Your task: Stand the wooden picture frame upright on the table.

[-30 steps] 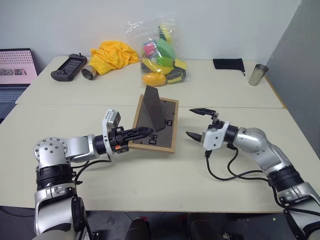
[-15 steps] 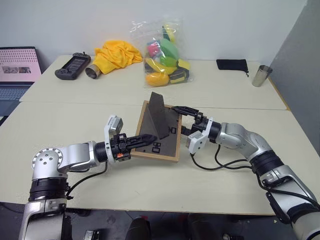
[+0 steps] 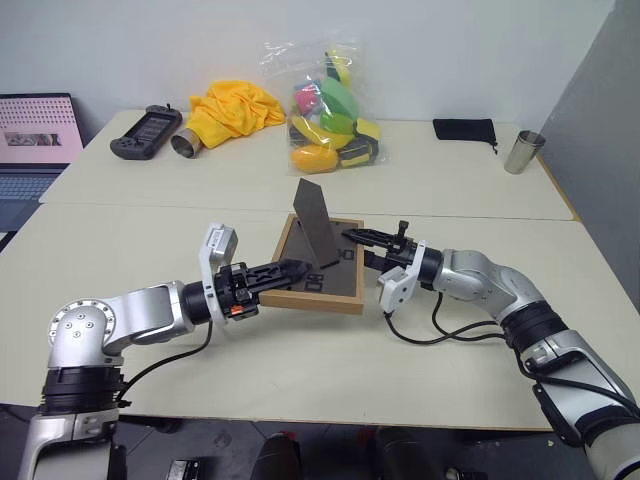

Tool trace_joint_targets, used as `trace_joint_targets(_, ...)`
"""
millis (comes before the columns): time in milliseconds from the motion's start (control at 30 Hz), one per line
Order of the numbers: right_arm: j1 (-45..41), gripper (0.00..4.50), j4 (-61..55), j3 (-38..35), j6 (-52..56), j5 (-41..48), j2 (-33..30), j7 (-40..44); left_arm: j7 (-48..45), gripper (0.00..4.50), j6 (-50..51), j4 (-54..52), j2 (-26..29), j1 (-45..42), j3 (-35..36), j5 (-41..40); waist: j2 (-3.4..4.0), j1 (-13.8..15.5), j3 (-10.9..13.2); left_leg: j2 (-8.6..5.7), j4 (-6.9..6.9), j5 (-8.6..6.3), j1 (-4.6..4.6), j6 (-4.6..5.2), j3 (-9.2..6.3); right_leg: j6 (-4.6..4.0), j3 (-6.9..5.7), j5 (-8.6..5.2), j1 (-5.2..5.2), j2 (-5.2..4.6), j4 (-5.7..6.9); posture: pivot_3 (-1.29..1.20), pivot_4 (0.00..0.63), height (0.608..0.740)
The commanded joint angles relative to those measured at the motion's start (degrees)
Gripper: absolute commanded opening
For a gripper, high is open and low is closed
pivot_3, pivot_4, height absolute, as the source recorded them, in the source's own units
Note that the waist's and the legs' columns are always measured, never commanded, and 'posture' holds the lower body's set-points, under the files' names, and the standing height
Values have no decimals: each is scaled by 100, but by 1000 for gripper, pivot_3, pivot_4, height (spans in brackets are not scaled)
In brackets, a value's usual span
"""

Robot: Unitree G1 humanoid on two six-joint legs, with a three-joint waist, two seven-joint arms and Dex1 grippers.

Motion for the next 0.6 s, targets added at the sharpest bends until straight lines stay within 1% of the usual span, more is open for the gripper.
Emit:
trace_joint_targets(33,168,1305,-53,-293,444,1557,-8,937,-417,4387,-211,-338,607,-135,544,670,0,-1,0,0,0,-2,0,4,0,0,0,0,1,0,0,0,150,740)
trace_joint_targets(67,256,1305,-121,-319,788,2042,57,1362,-561,4494,-237,-597,778,-36,588,1040,0,-8,0,0,0,-3,0,5,0,0,0,0,1,0,-1,0,150,740)
trace_joint_targets(133,390,1305,-303,-360,1433,2762,153,2061,-875,4500,-373,-1073,980,145,676,1613,1,-15,0,1,-2,-3,1,4,1,0,2,0,3,0,-6,0,150,740)
trace_joint_targets(233,457,1304,-774,-585,3316,4000,576,3008,-921,4500,-936,-1798,1102,452,837,2642,4,-16,2,2,-3,2,1,-3,6,-1,2,0,4,-3,-6,0,150,740)
trace_joint_targets(300,374,1304,-1011,-774,4623,4725,884,3392,-1007,4500,-1457,-2271,1112,700,770,3581,5,-40,3,10,-2,2,3,-4,7,-1,4,0,3,3,-2,0,150,740)
trace_joint_targets(367,247,1304,-1046,-903,5609,5122,1090,3678,-1089,4500,-1828,-2538,1036,914,643,4257,6,-25,3,12,-4,2,5,-4,2,-2,-1,0,2,7,0,0,150,740)
trace_joint_targets(467,-134,1304,-663,-1154,6914,5587,1395,3938,-1186,4500,-2325,-2737,839,1297,410,5127,7,-14,4,8,-4,-7,5,12,7,-3,3,0,2,8,-2,0,150,740)
trace_joint_targets(533,-389,1304,-300,-1228,7392,5579,1500,3993,-1239,4500,-2496,-2801,724,1465,349,5463,7,-7,4,7,-4,-8,2,14,6,-3,1,0,0,7,-7,0,150,740)
trace_joint_targets(600,-594,1304,59,-1291,7633,5465,1584,3924,-1302,4500,-2587,-2848,612,1548,348,5655,6,-6,4,7,-5,-9,1,15,10,-2,3,0,-3,7,-8,0,150,740)
